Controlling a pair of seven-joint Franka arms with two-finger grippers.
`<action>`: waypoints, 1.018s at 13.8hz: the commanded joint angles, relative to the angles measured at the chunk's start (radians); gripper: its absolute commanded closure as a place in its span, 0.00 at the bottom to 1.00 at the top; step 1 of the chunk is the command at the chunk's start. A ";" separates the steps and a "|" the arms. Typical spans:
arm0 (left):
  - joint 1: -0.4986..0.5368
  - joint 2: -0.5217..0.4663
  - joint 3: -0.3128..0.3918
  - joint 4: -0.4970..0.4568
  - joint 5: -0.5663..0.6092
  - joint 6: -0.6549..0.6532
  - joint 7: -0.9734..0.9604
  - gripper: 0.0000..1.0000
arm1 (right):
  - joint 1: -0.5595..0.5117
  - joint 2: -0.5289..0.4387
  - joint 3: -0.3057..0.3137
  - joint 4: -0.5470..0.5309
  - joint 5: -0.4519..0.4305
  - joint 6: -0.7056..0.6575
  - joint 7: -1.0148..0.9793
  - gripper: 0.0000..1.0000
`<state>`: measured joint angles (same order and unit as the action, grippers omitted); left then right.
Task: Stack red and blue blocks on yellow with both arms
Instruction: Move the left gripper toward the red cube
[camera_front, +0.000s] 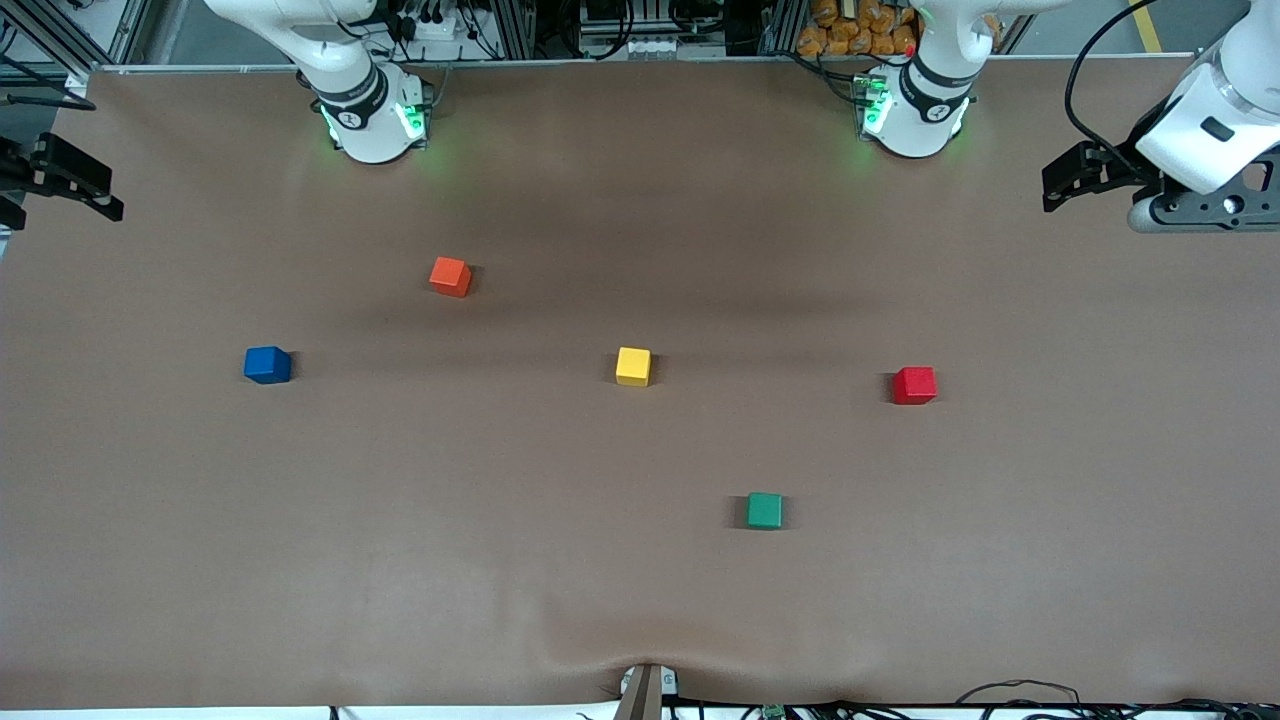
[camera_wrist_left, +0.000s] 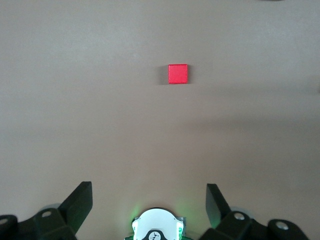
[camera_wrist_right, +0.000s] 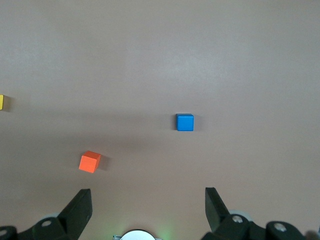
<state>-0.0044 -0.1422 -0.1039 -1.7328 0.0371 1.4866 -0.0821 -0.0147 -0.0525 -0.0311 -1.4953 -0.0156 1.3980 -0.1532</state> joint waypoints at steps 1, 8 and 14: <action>0.007 -0.002 -0.004 -0.004 -0.016 0.011 -0.007 0.00 | -0.010 0.008 0.007 0.017 -0.007 -0.013 0.012 0.00; 0.017 -0.002 -0.004 -0.036 -0.016 0.047 -0.007 0.00 | -0.005 0.008 0.007 0.020 -0.007 -0.011 0.012 0.00; 0.018 -0.004 -0.002 -0.071 -0.016 0.076 -0.007 0.00 | -0.011 0.008 0.007 0.021 -0.007 -0.010 0.011 0.00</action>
<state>0.0036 -0.1395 -0.1024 -1.7885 0.0371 1.5463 -0.0822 -0.0151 -0.0515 -0.0313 -1.4953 -0.0156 1.3981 -0.1520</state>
